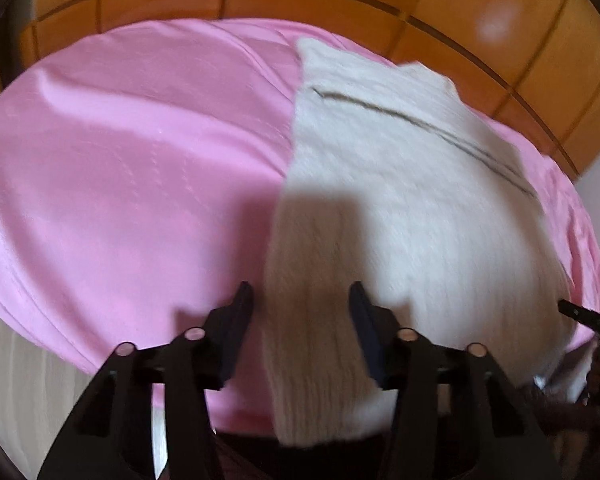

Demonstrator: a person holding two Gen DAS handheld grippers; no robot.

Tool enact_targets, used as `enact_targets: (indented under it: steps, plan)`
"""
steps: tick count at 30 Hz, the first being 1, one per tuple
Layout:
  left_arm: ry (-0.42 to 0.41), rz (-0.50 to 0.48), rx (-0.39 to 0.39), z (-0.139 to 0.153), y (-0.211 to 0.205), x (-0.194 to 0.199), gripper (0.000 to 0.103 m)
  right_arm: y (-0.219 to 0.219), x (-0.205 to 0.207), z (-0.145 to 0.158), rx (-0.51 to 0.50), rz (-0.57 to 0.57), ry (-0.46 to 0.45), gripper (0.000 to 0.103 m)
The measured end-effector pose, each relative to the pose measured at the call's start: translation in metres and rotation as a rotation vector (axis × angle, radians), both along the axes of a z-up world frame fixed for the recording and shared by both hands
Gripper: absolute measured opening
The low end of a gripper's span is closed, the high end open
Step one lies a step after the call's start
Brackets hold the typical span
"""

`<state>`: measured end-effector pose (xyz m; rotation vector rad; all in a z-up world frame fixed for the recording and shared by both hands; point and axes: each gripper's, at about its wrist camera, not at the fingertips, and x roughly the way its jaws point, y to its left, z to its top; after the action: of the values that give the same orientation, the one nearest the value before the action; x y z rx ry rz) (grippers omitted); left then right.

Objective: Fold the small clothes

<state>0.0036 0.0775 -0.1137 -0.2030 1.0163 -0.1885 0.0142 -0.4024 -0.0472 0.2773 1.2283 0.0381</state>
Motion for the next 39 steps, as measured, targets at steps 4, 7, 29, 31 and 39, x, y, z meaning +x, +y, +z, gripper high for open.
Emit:
enact_targets:
  steps: [4,7,29,31,39]
  plan:
    - [0.014,-0.110,-0.019,0.001,-0.011,-0.008,0.017,0.013,-0.011,-0.002,0.072,0.096,0.054,0.023]
    - [-0.012,-0.149,-0.046,0.011,-0.012,-0.008,0.006,0.018,-0.006,0.006,0.122,0.136,0.040,0.007]
    - [-0.069,0.180,-0.308,0.048,0.023,0.170,0.053,-0.043,0.155,0.005,0.294,-0.210,-0.165,0.061]
    - [-0.075,0.152,-0.300,0.043,0.027,0.162,0.060,-0.051,0.146,0.011,0.269,-0.217,-0.203,0.063]
    - [0.009,-0.017,-0.297,-0.001,0.014,0.122,0.063,-0.050,0.107,-0.005,0.172,-0.140,-0.164,0.070]
